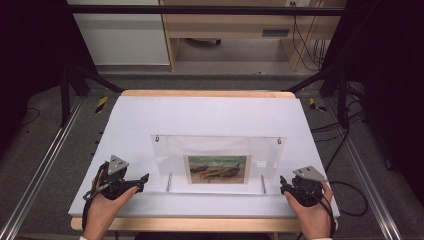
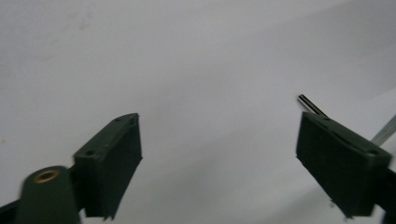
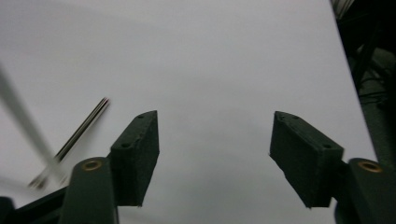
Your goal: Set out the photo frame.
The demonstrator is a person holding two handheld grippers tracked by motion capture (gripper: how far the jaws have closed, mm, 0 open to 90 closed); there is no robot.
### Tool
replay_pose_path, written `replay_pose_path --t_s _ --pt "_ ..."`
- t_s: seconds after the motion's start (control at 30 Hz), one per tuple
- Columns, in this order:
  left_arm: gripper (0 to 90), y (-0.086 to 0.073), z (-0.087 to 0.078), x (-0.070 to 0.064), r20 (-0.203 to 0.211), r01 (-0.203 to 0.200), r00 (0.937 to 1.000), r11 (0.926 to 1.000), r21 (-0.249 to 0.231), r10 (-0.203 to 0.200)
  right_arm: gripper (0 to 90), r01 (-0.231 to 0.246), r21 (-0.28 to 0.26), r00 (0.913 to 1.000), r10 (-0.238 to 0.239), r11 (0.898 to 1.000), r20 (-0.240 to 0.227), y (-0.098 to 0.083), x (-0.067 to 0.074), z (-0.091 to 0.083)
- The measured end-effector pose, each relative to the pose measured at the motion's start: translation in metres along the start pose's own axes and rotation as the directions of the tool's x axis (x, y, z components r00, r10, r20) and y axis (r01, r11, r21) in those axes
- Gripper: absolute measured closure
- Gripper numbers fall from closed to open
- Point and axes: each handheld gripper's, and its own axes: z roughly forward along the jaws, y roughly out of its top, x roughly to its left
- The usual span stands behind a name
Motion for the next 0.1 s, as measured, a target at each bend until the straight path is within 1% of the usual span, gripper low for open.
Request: replay_pose_path --t_s 0.07,0.1 --pt "4.6 -0.0008 0.0017 0.0017 0.022 -0.016 0.9996 0.9998 -0.014 0.016 26.5 0.003 0.004 1.0 -0.003 1.0 0.001 0.0007 0.0021 0.0024" --pt "3.6 -0.0015 0.0023 0.0024 0.034 -0.027 0.999 0.9996 -0.009 0.028 25.6 0.015 0.003 0.9999 -0.015 1.0 0.002 -0.0001 0.0035 0.0024"
